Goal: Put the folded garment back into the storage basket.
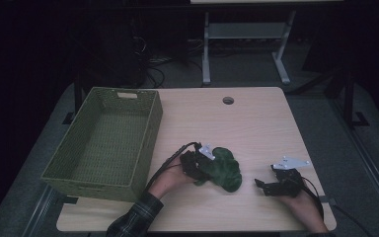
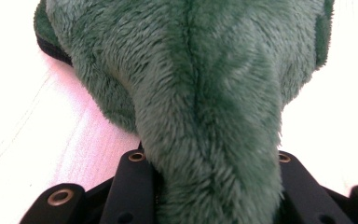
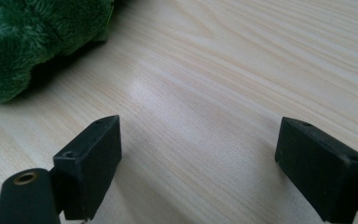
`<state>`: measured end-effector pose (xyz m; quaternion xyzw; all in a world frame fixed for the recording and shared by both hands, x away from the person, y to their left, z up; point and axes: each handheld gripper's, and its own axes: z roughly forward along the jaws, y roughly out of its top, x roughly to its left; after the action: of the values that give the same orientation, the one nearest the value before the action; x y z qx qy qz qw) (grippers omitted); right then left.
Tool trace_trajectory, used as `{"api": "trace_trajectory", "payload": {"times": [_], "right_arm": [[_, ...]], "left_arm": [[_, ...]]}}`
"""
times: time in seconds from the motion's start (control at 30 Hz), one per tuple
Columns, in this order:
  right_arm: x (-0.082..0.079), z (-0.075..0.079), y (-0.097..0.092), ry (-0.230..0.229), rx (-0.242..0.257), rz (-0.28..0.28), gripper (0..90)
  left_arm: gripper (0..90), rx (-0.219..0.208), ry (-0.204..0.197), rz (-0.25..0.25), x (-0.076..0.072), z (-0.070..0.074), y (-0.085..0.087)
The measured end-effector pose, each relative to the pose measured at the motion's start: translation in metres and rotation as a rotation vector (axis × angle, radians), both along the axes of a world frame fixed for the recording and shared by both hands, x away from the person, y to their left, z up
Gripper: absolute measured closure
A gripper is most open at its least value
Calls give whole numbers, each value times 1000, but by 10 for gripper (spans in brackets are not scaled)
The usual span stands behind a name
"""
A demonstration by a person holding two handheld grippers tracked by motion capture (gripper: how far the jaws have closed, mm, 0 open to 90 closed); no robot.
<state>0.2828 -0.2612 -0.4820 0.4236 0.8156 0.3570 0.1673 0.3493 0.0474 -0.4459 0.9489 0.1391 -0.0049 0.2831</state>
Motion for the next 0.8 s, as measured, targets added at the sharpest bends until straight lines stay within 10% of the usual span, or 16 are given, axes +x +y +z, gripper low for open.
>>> {"api": "trace_trajectory", "payload": {"times": [0.8], "right_arm": [[0, 0, 0, 1, 0, -1, 140]], "left_arm": [[663, -65, -18, 73, -6, 71, 23]]}}
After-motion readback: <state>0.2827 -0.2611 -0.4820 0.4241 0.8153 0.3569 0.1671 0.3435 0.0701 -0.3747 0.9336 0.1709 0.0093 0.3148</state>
